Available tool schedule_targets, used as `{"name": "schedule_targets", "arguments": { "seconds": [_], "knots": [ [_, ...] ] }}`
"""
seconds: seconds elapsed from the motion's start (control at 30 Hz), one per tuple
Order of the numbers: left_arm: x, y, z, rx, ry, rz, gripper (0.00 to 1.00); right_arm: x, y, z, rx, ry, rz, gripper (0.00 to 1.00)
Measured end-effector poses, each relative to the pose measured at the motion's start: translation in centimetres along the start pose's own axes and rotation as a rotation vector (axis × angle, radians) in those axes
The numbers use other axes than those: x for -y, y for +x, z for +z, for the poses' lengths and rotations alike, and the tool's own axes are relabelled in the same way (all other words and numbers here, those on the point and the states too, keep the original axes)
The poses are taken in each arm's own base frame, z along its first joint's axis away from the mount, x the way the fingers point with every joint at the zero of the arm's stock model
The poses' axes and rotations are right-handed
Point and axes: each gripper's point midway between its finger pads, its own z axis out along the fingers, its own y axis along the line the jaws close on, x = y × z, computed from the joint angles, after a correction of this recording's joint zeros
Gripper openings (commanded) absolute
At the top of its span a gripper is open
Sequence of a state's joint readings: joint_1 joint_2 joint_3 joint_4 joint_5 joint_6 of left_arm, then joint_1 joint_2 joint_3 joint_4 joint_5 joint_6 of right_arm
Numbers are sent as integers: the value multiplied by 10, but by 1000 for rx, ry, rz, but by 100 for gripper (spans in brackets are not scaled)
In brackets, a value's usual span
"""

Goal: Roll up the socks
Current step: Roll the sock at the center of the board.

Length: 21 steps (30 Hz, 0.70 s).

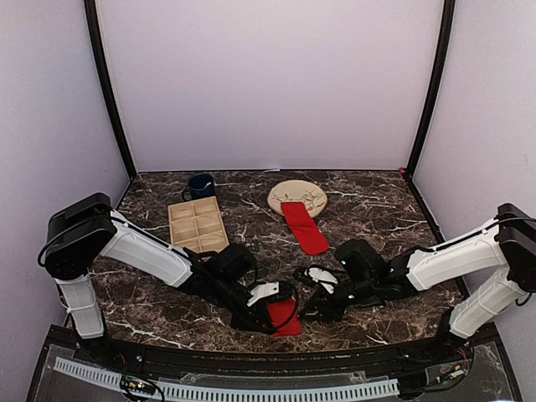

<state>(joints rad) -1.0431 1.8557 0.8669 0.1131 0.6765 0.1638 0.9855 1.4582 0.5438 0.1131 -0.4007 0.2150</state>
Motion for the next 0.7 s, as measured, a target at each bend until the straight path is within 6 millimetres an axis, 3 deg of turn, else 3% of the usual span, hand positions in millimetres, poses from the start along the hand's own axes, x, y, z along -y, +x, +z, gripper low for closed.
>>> {"name": "schedule_targets", "arguments": {
  "seconds": [0.2,0.57,0.7],
  "knots": [
    [-2,1,-2,3,27,-30,0,-15,6,7,-14,27,-85,36],
    [4,5,-1,-15,128,-81,0,-11,6,10,0,124,-137,38],
    [3,5,-1,-16,147,-107,0,-23,4,11,15,113,-194,38]
  ]
}}
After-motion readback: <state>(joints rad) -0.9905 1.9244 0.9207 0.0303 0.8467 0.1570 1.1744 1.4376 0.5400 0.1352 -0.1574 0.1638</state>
